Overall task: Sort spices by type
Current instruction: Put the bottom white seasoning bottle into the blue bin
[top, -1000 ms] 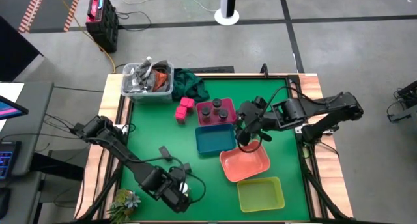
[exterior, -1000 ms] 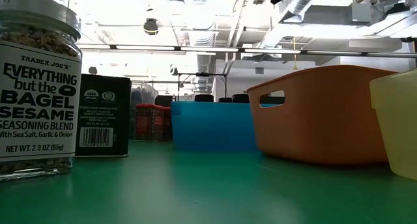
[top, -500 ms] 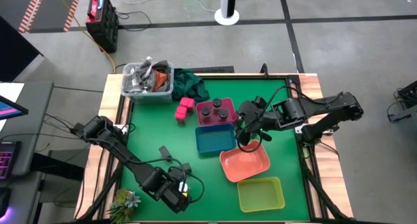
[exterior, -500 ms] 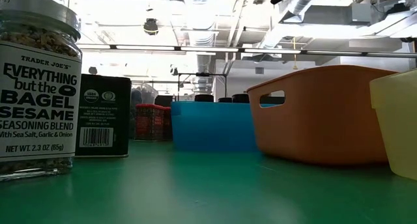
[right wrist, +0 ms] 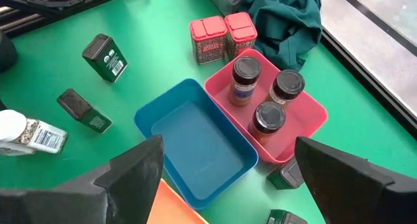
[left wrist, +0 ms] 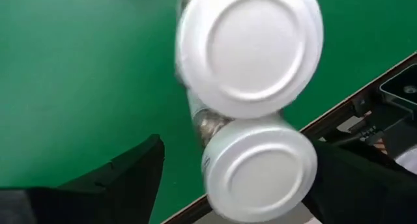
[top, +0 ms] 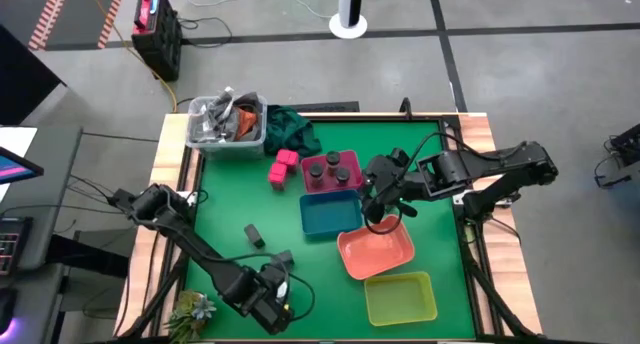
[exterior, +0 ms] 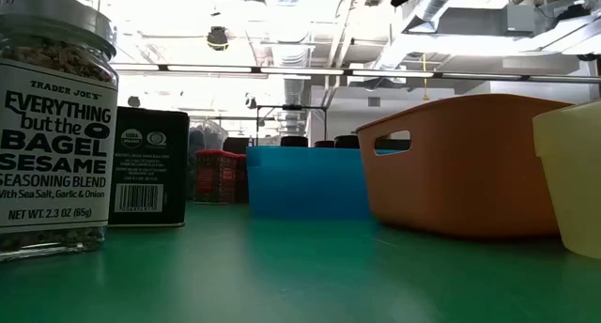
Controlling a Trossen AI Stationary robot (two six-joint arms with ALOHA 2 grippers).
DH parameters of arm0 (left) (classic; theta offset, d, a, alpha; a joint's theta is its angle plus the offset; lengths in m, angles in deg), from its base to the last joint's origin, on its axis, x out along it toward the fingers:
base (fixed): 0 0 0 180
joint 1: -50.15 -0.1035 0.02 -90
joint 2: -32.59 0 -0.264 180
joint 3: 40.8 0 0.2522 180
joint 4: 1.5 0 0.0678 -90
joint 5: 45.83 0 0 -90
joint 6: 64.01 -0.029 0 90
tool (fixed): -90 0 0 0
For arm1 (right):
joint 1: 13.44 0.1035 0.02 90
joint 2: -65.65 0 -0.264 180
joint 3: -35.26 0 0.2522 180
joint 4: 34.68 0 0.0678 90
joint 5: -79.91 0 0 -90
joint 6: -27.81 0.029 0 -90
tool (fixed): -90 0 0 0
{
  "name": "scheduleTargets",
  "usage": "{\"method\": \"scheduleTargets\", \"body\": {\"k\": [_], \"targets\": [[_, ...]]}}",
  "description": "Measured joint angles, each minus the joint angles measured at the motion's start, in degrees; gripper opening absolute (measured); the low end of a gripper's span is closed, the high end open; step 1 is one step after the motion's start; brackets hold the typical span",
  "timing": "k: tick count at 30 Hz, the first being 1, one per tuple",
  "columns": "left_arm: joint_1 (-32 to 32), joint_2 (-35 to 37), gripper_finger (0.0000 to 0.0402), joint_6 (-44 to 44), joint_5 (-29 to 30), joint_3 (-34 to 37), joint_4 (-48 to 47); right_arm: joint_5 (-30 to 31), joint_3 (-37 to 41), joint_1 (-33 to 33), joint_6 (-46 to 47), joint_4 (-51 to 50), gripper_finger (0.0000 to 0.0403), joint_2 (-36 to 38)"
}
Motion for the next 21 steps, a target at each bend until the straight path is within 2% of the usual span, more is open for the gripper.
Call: {"method": "scheduleTargets", "body": {"k": [11, 21], "targets": [[1.7, 0.0, 0.03, 2.9, 4.8, 1.5, -0.9, 0.0, 0.0, 0.0, 0.0, 0.2, 0.0369, 0.0], [2.0, 0.0, 0.0226, 2.0, 4.9, 4.2, -2.2, 0.0, 0.0, 0.0, 0.7, 0.2, 0.0369, 0.0]]}}
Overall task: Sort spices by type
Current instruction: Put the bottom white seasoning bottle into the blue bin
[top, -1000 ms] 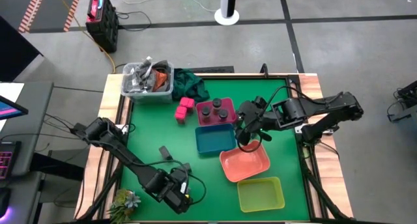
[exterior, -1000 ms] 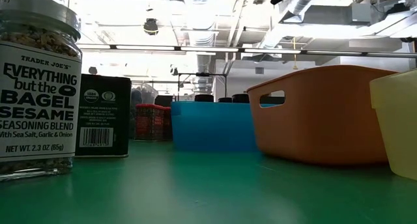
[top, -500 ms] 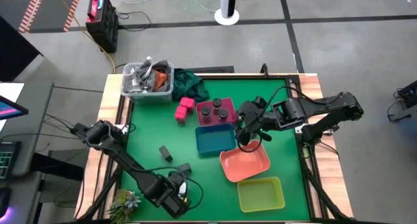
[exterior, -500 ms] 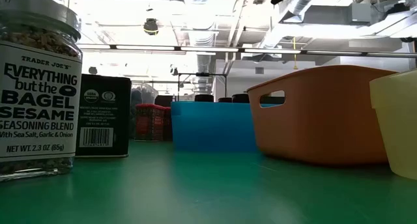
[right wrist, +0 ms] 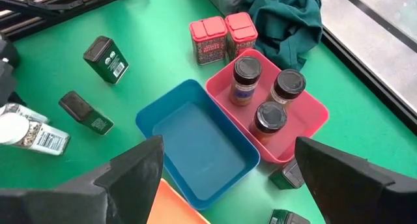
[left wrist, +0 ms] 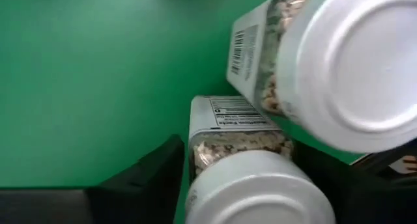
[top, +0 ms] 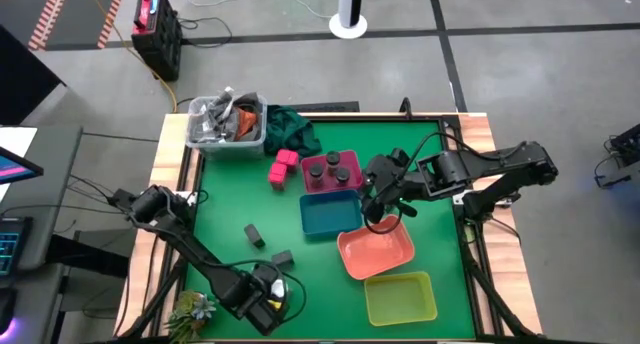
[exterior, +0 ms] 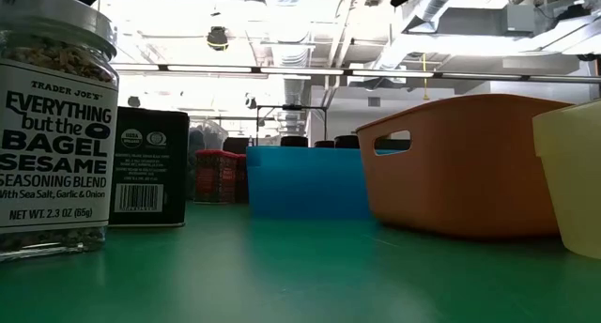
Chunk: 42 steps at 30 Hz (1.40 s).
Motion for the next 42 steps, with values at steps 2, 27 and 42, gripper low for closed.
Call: {"method": "scheduleTargets", "body": {"k": [2, 27, 42], "targets": [[0.0, 0.1, 0.0208, -0.1, -0.2, 0.0, -1.1, 0.0, 0.0, 0.0, 0.4, 0.0, 0.0369, 0.0], [-13.4, 20.0, 0.0196, -21.1, -0.1, -2.4, -10.5, -6.7, 0.0, 2.6, -5.3, -5.1, 0.0369, 0.2], [-46.3, 18.9, 0.0198, -82.9, -6.6, -3.8, 0.6, -7.2, 8.6, -3.8, 0.2, 3.1, 0.0368, -3.4]]}}
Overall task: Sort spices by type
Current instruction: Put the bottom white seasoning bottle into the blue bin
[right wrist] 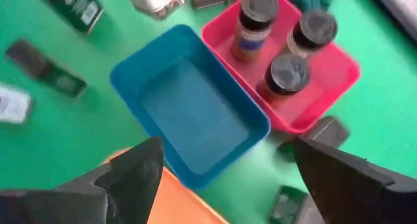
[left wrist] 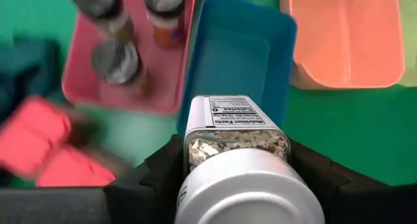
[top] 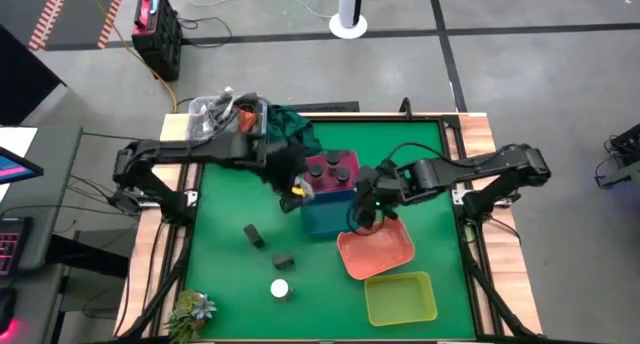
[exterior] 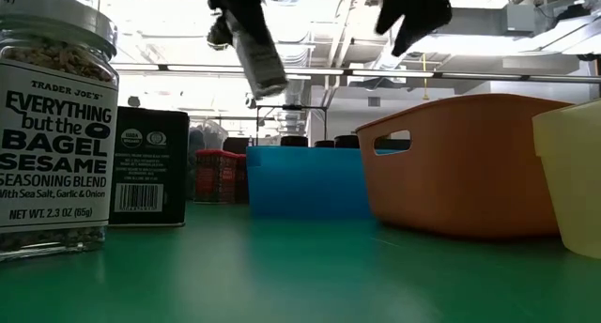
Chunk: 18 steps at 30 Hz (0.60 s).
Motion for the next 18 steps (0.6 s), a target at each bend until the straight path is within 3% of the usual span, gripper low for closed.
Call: {"method": "scheduleTargets", "body": {"k": [4, 10, 18], "targets": [[-3.8, -3.2, 0.0198, -9.2, -4.3, 0.0, 0.4, -3.0, -0.4, -1.9, 12.6, -1.4, 0.0367, -0.3], [-2.5, -7.6, 0.0198, -16.5, -8.8, 0.0, 4.5, -0.4, -3.8, -0.2, 22.6, -8.8, 0.0344, 0.3], [-0.6, -14.9, 0.0199, -20.6, -1.1, 0.0, 4.4, 2.1, -5.8, -0.1, 23.1, -15.3, 0.0316, 0.4]]}}
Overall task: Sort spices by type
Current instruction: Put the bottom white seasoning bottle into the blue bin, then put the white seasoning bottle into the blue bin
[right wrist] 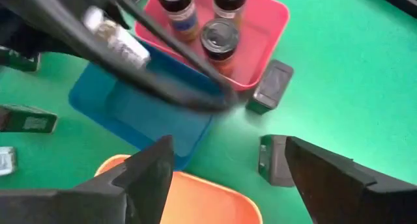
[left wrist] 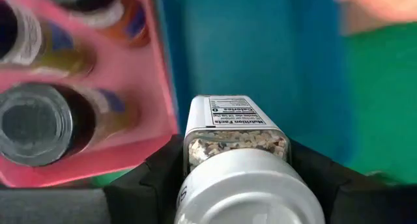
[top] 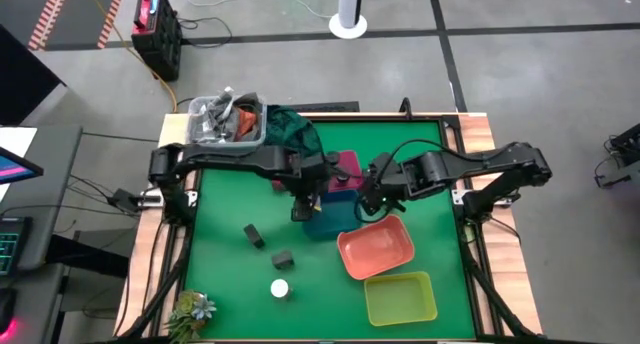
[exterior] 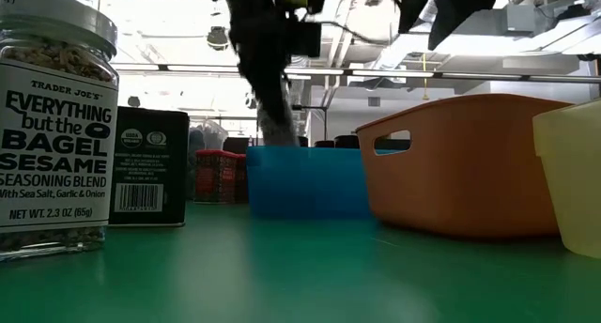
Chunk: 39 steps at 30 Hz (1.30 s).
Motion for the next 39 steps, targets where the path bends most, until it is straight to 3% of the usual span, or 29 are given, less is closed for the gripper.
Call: {"method": "scheduleTargets", "body": {"k": [7, 12, 17, 24, 30, 35, 39], "targets": [[1.7, -4.4, 0.0204, -2.5, 1.4, 0.0, -0.5, 0.0, 0.0, -0.5, -3.9, 0.1, 0.0315, 0.0], [2.5, -4.7, 0.0243, 0.3, 1.7, -0.1, -0.7, 0.0, 0.0, -0.5, -7.6, 0.2, 0.0315, 0.0], [2.3, -4.2, 0.0281, 4.0, 2.5, -5.5, -5.3, 0.0, 0.0, -0.5, -10.4, 0.3, 0.0315, 0.4], [3.9, 1.6, 0.0282, 11.6, 4.0, -11.4, -13.0, 2.0, 0.0, -0.8, -11.7, -3.5, 0.0315, 4.9], [14.5, 9.1, 0.0275, 21.1, 2.6, -9.0, -14.4, 10.9, 2.5, 2.6, -11.5, -2.4, 0.0315, 13.1], [28.1, 7.8, 0.0275, 39.8, 2.4, -8.5, -10.4, 12.9, 12.1, 7.1, -14.0, 6.4, 0.0315, 19.4], [36.8, 4.8, 0.0275, 45.3, 9.4, -8.5, -6.3, 13.0, 18.6, 11.4, -13.1, 14.9, 0.0315, 22.0]]}}
